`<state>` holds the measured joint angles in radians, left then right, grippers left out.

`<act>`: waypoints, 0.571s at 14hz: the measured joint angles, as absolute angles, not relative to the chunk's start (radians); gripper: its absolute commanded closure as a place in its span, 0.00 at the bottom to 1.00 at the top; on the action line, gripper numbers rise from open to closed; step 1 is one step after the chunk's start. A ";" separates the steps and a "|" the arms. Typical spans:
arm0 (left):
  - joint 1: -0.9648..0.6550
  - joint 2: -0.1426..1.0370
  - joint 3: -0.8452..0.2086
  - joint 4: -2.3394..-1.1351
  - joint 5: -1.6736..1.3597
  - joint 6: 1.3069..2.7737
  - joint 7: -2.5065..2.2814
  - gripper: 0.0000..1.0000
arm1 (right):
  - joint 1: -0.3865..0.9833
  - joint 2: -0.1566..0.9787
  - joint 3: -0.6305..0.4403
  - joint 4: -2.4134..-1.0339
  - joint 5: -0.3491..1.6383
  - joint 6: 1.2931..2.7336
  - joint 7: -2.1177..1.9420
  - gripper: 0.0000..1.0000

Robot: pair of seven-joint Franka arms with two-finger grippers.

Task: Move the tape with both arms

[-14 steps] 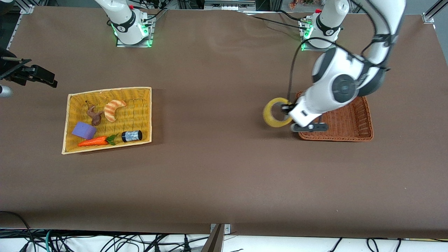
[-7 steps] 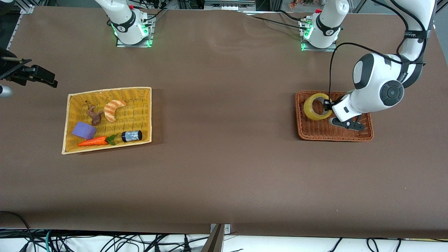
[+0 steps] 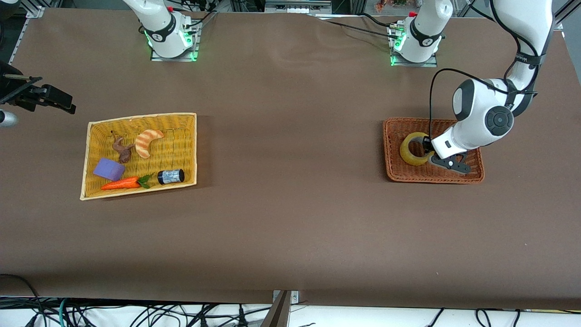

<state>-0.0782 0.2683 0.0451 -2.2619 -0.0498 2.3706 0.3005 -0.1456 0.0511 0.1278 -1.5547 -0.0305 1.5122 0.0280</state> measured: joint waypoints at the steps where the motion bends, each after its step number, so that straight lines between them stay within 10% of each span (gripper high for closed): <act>1: -0.079 0.268 0.045 -2.262 -0.050 2.371 0.300 0.00 | -0.146 0.053 0.128 -1.555 -0.027 1.512 0.028 0.00; 8: -0.088 0.074 0.044 -2.228 -0.050 2.237 0.300 0.00 | -0.145 0.056 0.128 -1.555 -0.024 1.512 0.028 0.00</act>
<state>-0.0883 0.0741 0.0439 -2.2282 -0.0498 2.2367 0.3004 -0.1454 0.0557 0.1280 -1.5547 -0.0238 1.5116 0.0280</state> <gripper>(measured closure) 0.000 0.000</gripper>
